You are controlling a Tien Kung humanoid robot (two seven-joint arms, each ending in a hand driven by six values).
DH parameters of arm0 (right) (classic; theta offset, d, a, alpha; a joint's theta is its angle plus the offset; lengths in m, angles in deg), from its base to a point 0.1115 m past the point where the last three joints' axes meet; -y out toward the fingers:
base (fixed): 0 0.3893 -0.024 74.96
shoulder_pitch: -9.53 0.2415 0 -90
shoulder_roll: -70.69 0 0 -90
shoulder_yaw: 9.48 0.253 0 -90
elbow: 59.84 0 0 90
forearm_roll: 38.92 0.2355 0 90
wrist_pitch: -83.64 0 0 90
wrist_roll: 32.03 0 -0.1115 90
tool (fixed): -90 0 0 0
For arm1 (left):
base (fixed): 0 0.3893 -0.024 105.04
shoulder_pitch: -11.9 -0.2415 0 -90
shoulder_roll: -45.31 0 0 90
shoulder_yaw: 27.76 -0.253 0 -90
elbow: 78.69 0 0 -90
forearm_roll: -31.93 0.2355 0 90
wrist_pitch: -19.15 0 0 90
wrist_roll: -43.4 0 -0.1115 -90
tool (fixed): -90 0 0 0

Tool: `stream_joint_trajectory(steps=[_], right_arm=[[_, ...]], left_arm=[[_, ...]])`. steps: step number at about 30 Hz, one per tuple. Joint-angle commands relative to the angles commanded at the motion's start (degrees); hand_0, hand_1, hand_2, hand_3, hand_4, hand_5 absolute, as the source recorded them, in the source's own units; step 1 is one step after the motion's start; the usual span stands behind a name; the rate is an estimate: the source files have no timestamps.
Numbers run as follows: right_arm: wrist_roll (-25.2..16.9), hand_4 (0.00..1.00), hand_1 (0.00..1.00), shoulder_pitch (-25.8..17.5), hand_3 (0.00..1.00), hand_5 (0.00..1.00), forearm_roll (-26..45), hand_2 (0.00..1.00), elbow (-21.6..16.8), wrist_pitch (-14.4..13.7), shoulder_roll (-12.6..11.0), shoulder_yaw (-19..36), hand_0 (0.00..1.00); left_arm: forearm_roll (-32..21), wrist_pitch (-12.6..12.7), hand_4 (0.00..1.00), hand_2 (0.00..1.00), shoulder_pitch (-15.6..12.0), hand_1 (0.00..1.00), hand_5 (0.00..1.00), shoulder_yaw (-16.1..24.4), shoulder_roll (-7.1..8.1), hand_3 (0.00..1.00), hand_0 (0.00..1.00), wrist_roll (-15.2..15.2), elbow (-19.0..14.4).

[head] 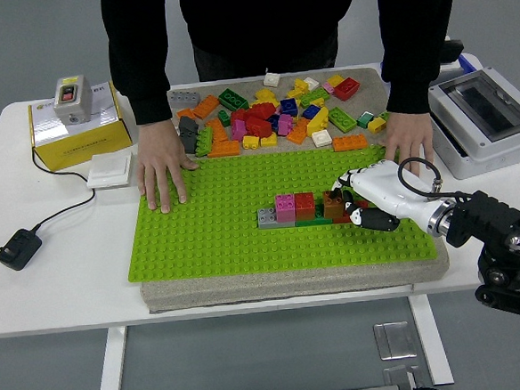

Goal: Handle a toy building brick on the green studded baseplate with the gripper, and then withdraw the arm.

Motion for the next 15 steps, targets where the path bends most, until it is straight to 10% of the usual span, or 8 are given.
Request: stream_joint_trajectory(steps=[15], right_arm=[[0.07,0.002,0.176,-1.85,0.671,0.427,1.35,0.725,-2.65,-0.48,-1.95,5.74,0.111]], left_arm=[[0.58,0.01,0.122,0.567,0.09,0.651,0.707,0.75,-0.05,0.628,0.669,0.25,0.0]])
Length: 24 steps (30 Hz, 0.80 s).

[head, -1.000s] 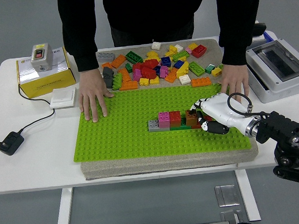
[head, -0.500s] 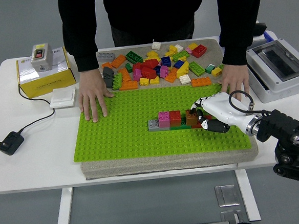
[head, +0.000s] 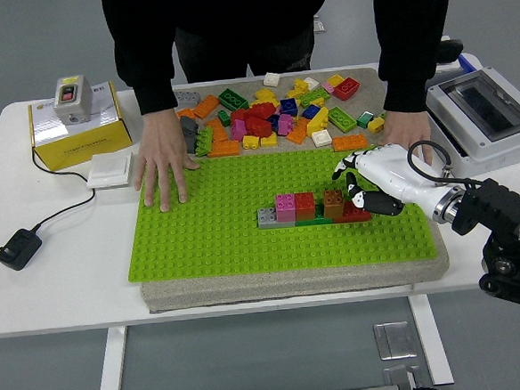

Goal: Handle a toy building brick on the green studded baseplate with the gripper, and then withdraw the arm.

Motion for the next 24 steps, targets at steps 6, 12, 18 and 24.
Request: stream_joint_trajectory(steps=[6,12,18,24], right_arm=[[-0.51,0.002,0.175,-5.8,0.671,0.424,2.56,0.725,-3.77,-1.04,-0.84,8.4,0.113],[-5.2,0.002,0.184,-13.71,0.672,0.425,8.31,0.725,-7.93,-3.12,2.33,21.07,0.113],[-12.02,0.002,0.205,-21.07,0.672,0.421,16.15,0.729,-7.29,-3.12,7.2,33.47,0.117],[-18.49,0.002,0.3,-24.96,0.684,0.453,26.53,0.733,-3.3,-0.49,9.68,44.49,0.173]], left_arm=[[-0.19,0.0,0.12,0.567,-0.31,0.652,0.703,0.0,-0.18,0.627,0.669,0.11,0.0],[-0.48,0.06,0.12,0.566,-0.67,0.652,0.702,-0.01,-0.46,0.627,0.669,0.15,0.0],[-1.06,0.08,0.119,0.566,-1.04,0.652,0.702,-0.29,-0.74,0.628,0.669,0.16,0.0],[-1.5,0.09,0.118,0.566,-1.47,0.652,0.698,-0.47,-1.07,0.628,0.67,0.24,0.0]])
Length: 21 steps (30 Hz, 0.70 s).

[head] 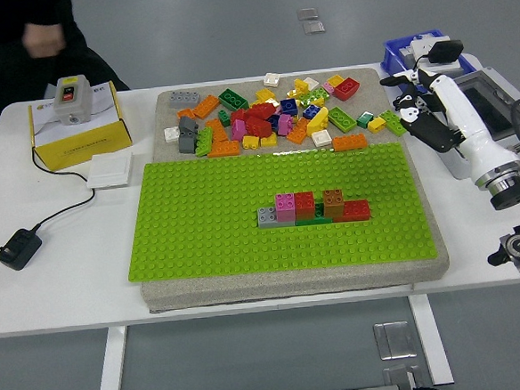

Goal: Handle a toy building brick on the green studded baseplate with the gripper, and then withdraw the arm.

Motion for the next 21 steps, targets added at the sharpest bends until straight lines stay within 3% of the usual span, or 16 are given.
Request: stream_joint_trajectory(steps=[5,6,11,12,17,18,21], right_arm=[[-4.92,0.002,0.3,-1.72,0.684,0.453,9.64,0.733,2.63,2.35,1.19,7.46,0.173],[-5.61,0.213,0.433,-1.85,0.696,0.423,11.52,0.734,3.03,2.76,1.42,8.8,0.235],[-7.17,0.213,0.433,-1.99,0.696,0.423,18.98,0.734,3.87,3.79,2.05,12.55,0.235],[-7.34,0.423,0.471,-2.04,0.692,0.505,20.23,0.739,3.96,3.95,2.12,12.72,0.292],[-7.94,0.423,0.471,-2.56,0.692,0.505,26.09,0.739,4.54,4.64,2.29,12.68,0.292],[-7.98,0.533,0.511,-2.68,0.699,0.604,26.81,0.738,4.59,4.72,2.29,12.59,0.318],[-8.1,0.533,0.511,-3.13,0.699,0.604,27.88,0.738,4.7,4.88,2.28,12.3,0.318]], left_arm=[[0.06,-0.16,0.118,0.566,-0.42,0.652,0.698,-0.06,-0.21,0.628,0.67,0.21,0.0],[0.12,-0.24,0.119,0.566,-0.46,0.652,0.699,-0.13,-0.24,0.629,0.672,0.25,0.0],[0.58,-0.48,0.119,0.566,-0.56,0.652,0.699,-0.22,-0.21,0.629,0.672,0.35,0.0],[0.66,-0.54,0.119,0.566,-0.57,0.652,0.697,-0.26,-0.17,0.631,0.673,0.37,0.0],[1.27,-0.78,0.119,0.566,-0.54,0.652,0.697,-0.3,0.27,0.631,0.673,0.46,0.0],[1.37,-0.82,0.12,0.566,-0.55,0.654,0.696,-0.3,0.35,0.632,0.674,0.49,0.0],[1.43,-0.92,0.12,0.566,-0.68,0.654,0.696,-0.45,0.61,0.632,0.674,0.55,0.0]])
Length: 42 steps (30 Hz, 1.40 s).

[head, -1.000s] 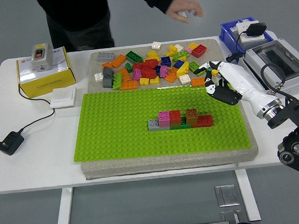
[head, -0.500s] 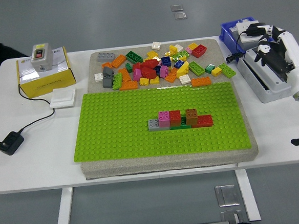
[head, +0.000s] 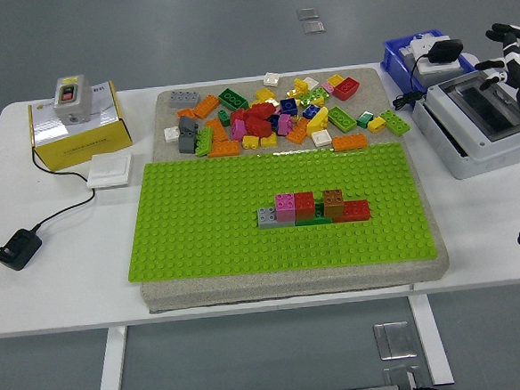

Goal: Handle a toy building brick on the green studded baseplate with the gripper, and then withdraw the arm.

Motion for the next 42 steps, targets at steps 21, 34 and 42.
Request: stream_joint_trajectory(steps=[21,34,42], right_arm=[[-0.49,0.58,0.549,-0.36,0.719,0.674,1.72,0.742,1.34,0.72,0.5,-2.74,0.347],[-0.94,0.596,0.592,-0.17,0.732,0.715,2.55,0.744,0.86,1.24,0.4,-3.32,0.374],[-1.04,0.599,0.626,0.11,0.734,0.721,3.14,0.745,0.41,1.32,0.15,-4.31,0.42]], left_arm=[[1.78,-0.9,0.131,0.586,-0.58,0.659,0.694,0.37,0.72,0.638,0.68,0.64,0.0],[-0.1,-0.61,0.133,0.599,-1.35,0.665,0.694,0.4,-0.04,0.64,0.685,0.92,0.0],[-1.7,0.01,0.132,0.603,-1.36,0.671,0.696,0.24,-0.76,0.64,0.686,0.74,0.0]])
